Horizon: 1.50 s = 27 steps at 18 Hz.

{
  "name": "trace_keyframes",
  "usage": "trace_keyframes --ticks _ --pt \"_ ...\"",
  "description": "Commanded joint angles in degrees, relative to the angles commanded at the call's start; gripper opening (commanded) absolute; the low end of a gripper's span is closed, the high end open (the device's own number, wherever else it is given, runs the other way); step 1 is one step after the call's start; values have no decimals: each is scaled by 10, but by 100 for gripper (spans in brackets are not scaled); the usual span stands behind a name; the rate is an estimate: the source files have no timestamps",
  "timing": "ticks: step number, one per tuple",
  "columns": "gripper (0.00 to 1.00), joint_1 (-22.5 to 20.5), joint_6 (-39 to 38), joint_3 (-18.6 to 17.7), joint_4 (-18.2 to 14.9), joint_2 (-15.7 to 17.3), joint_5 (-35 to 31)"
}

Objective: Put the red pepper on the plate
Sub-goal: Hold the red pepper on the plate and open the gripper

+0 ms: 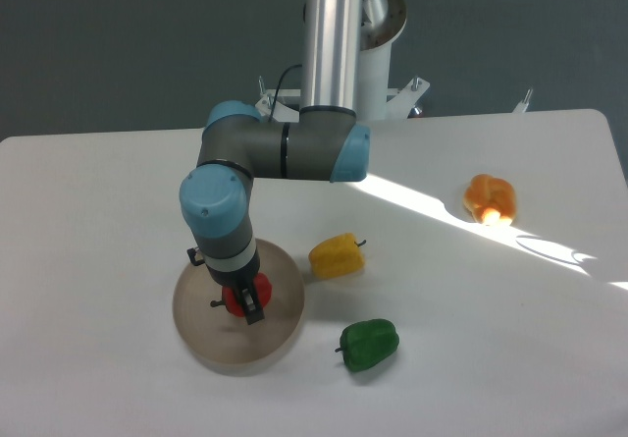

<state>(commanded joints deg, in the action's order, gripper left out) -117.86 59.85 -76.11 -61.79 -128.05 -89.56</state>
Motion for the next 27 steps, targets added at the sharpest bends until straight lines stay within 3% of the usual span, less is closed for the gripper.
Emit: trace_keyframes --ticks 27 --pt "56 5 3 1 4 -9 -23"
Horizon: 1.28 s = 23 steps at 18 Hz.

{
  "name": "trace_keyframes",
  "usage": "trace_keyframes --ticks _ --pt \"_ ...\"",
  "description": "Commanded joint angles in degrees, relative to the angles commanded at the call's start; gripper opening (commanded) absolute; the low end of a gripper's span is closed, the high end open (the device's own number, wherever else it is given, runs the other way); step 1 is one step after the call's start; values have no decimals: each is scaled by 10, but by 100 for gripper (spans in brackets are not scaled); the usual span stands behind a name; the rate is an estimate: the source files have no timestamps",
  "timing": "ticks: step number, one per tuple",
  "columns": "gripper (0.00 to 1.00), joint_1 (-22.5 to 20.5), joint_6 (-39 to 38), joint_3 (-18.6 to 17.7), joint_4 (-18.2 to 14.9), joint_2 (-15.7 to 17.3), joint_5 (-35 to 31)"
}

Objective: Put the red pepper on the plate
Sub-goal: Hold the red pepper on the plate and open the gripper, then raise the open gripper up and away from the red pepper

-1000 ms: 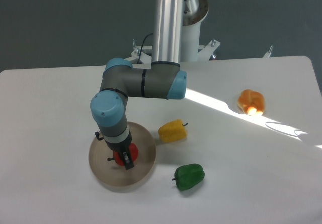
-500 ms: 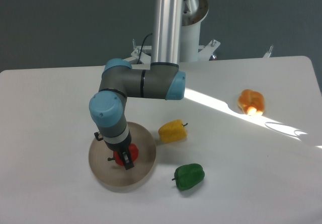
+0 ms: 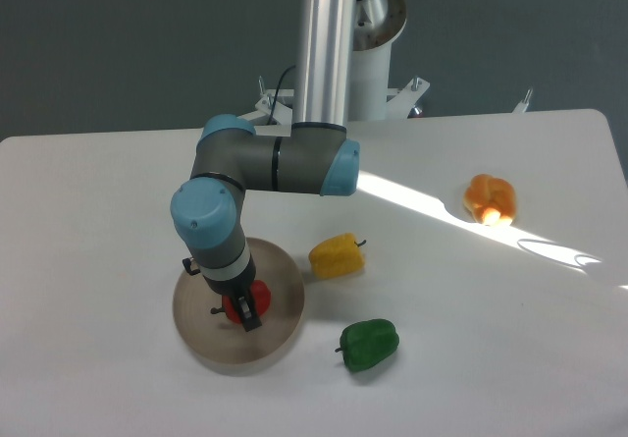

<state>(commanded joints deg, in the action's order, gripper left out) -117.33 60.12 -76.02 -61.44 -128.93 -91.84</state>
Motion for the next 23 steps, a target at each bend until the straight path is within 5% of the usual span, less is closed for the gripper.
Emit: trace_keyframes --ticks 7,10,13,20,23 --pt "59 0 0 1 -1 -2 -2" --pt "84 0 0 0 0 -2 -2" --pt "98 0 1 2 -1 1 -2" --pt "100 -4 10 3 -8 18 0" --pt "100 -16 32 6 -37 40 0"
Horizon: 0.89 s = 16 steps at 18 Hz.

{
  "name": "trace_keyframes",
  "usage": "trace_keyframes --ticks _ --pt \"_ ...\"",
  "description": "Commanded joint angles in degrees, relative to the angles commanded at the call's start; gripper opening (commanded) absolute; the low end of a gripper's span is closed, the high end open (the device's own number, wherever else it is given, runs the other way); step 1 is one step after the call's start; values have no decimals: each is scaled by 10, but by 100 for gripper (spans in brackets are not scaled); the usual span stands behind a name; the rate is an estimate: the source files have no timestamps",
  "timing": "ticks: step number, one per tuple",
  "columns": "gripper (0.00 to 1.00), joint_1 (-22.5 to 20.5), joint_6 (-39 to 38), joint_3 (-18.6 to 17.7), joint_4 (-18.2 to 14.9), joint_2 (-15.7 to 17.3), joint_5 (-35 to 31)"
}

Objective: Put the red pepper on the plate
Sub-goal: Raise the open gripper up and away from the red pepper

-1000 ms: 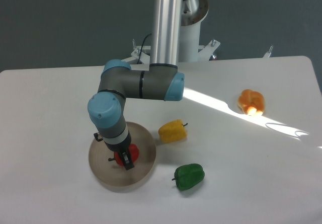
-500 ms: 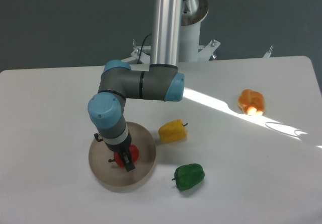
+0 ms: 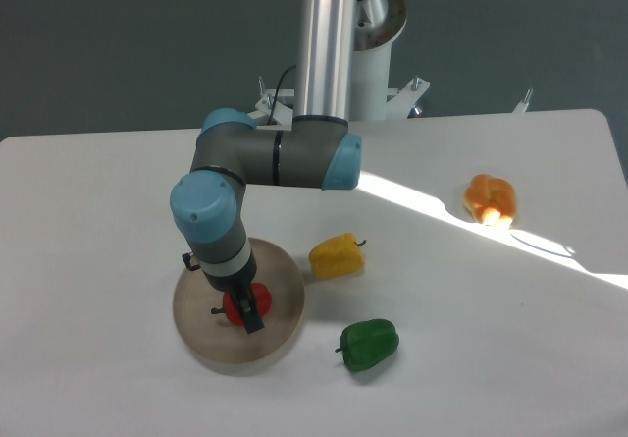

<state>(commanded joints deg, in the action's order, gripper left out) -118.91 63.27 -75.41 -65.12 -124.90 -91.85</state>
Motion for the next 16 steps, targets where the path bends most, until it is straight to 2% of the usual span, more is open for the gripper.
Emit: trace_keyframes --ticks 9,11,16 --pt "100 -65 83 -11 -33 46 0" --pt "100 -86 107 -11 -50 55 0" --pt "100 -131 188 -8 -50 60 2"
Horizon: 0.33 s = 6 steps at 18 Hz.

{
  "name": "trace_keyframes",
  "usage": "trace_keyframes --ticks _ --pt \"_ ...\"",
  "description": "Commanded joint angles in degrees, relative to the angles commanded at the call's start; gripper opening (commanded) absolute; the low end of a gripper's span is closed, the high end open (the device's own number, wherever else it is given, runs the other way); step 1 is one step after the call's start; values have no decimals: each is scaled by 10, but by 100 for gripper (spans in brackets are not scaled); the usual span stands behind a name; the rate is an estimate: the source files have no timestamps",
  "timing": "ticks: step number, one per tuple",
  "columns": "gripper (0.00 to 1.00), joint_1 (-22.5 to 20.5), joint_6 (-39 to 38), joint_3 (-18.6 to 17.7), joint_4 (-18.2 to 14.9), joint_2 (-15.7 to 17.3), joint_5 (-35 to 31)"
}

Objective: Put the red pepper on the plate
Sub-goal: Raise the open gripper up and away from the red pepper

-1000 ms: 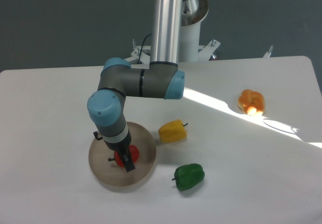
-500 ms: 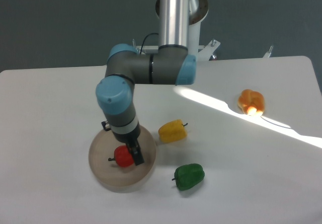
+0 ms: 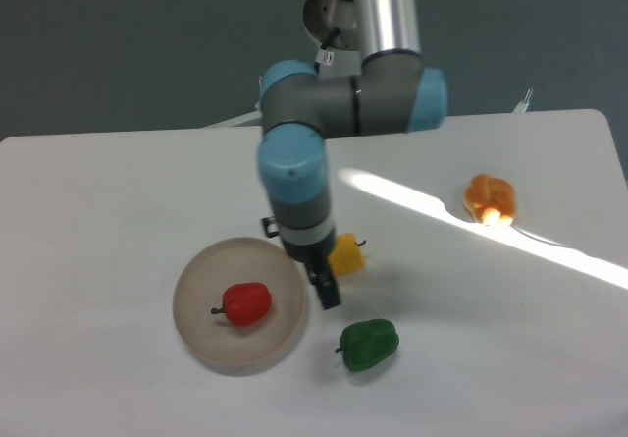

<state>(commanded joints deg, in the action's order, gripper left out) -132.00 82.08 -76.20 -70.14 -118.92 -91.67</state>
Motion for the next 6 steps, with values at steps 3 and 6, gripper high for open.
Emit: trace_keyframes --ticks 3,6 --pt "100 -9 11 3 2 0 3" --pt "100 -11 13 4 2 0 2"
